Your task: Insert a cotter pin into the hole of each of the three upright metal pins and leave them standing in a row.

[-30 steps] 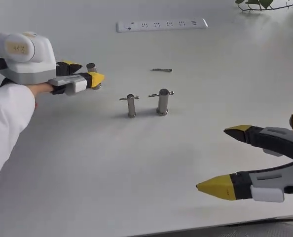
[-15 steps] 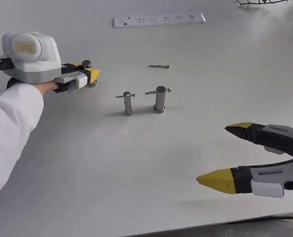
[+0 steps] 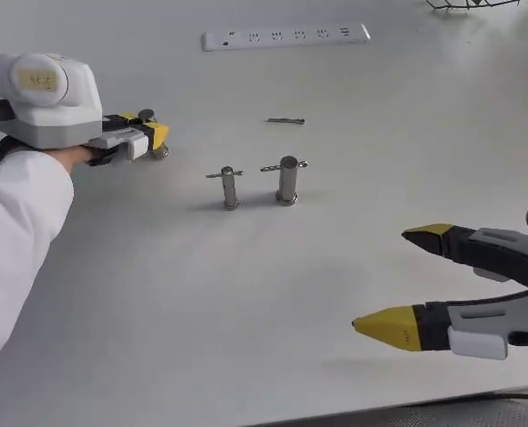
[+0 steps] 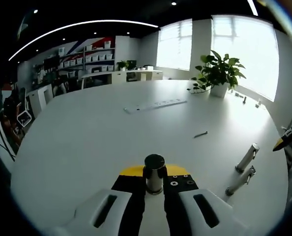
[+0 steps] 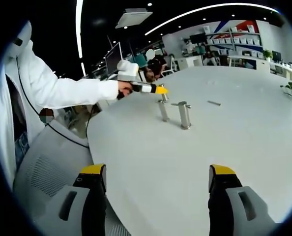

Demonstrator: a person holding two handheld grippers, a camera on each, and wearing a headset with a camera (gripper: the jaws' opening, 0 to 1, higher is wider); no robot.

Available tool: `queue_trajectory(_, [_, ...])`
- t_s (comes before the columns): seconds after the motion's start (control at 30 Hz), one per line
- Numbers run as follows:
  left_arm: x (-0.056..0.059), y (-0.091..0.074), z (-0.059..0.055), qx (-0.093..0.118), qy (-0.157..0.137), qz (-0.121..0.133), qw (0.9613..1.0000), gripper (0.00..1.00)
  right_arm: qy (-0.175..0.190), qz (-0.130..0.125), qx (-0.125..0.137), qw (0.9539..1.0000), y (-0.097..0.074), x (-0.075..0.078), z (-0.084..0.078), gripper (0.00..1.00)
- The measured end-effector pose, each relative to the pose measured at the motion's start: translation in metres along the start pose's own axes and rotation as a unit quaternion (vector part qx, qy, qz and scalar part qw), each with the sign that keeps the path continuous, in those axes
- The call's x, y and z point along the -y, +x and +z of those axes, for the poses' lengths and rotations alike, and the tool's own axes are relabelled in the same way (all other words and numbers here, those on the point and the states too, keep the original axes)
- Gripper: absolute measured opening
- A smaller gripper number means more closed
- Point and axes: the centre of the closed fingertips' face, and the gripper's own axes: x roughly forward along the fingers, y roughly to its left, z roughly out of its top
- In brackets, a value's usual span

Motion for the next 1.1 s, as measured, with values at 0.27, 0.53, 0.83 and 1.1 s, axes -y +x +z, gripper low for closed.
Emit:
queue_trajectory(0.27, [0.011, -0.033, 0.022, 0.017, 0.035, -0.019, 0.9991, 0.11, -0.008, 0.005, -0.003, 1.0000, 0.001, 0.001, 0.004, 0.84])
queue_trajectory(0.53, [0.035, -0.071, 0.030, 0.013, 0.059, -0.035, 0.9975, 0.11, -0.023, 0.010, 0.002, 0.9997, 0.003, -0.004, 0.008, 0.85])
queue_trajectory(0.83, [0.073, -0.092, 0.031, 0.019, 0.073, -0.046, 0.9961, 0.11, -0.032, 0.018, -0.005, 0.9993, 0.005, -0.012, 0.009, 0.85])
queue_trajectory(1.1, [0.107, -0.099, 0.014, 0.005, 0.074, -0.060, 0.9954, 0.11, -0.040, 0.020, 0.002, 0.9990, 0.003, -0.016, 0.014, 0.86])
